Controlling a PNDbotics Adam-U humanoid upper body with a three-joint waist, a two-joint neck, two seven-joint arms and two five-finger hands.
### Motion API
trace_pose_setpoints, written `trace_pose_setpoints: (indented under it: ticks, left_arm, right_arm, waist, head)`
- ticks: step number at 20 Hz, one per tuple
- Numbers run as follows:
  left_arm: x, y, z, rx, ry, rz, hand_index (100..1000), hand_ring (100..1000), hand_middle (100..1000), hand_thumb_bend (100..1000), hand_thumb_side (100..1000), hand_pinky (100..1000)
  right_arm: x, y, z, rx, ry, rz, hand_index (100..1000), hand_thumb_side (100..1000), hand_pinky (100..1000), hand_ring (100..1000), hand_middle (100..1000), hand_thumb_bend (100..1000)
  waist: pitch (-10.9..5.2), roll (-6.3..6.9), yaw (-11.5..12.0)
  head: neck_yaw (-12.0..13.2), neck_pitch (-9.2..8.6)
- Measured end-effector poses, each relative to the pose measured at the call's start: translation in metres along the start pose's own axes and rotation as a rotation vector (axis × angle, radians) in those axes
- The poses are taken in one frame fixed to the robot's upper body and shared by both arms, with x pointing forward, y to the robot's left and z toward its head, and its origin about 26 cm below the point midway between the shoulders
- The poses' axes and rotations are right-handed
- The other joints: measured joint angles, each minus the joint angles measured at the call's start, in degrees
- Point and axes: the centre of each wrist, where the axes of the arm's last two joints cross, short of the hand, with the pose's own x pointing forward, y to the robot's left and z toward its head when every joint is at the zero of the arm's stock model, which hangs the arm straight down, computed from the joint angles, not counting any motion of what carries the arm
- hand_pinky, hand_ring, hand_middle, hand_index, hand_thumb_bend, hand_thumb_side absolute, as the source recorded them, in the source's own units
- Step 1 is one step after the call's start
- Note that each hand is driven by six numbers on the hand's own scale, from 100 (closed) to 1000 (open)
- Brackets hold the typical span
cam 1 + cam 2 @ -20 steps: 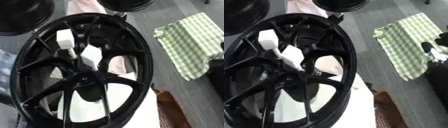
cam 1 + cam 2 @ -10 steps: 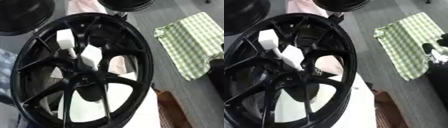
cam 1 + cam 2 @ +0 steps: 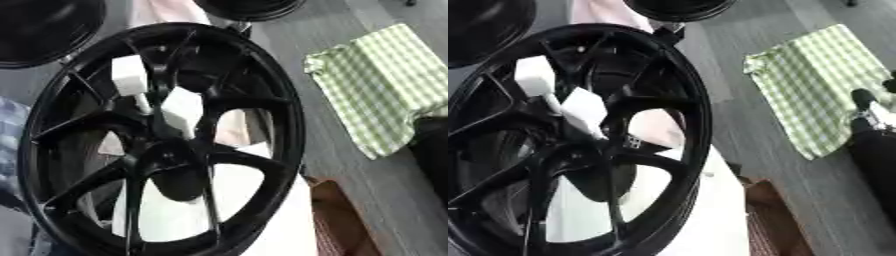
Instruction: Pull the pin out of the wheel hub.
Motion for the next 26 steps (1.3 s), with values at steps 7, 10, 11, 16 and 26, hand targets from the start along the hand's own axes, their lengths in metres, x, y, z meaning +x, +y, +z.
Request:
trace_pose_setpoints:
  ticks: [7,10,11,16,26]
  left_arm:
    - [0.008,-0.004,-0.013,-0.038,-0.028,-0.024,871,808,751,100,560,862]
    - [0.012,-0.007,-0.017,-0.056,-0.04,-0.033,872,809,753,100,599,862]
    - [0.013,-0.008,-0.018,-0.062,-0.044,-0.035,873,811,756,100,608,863]
    - [0.011,-0.02,-0.017,-0.092,-0.043,-0.032,882,828,776,137,720,879]
    - [-0.009,-0.048,-0.002,-0.109,-0.006,-0.04,886,847,782,262,927,906]
  right_arm:
    - [0.0,0.0,0.0,0.002,-0.001,0.004,773,239,682,619,587,656]
    - [0.0,0.0,0.0,0.004,-0.002,0.004,774,239,682,619,587,657]
    - [0.0,0.0,0.0,0.005,-0.002,0.004,774,239,682,619,587,657]
    - [-0.001,-0.001,0.002,0.009,0.004,0.01,774,239,682,618,587,657]
    - [-0.002,-0.002,0.005,0.009,0.011,0.016,774,239,681,618,587,657]
  waist:
    - [-0.01,-0.01,-0.3]
    - [-0.02,-0.01,-0.3]
    - [-0.02,-0.01,-0.3]
    - [-0.05,-0.01,-0.2]
    - [-0.62,-0.08,0.1]
  head:
    - [0.0,-0.04]
    - [0.0,-0.07]
    - [0.0,-0.08]
    - [-0.1,-0.09]
    - [-0.6,-0.02]
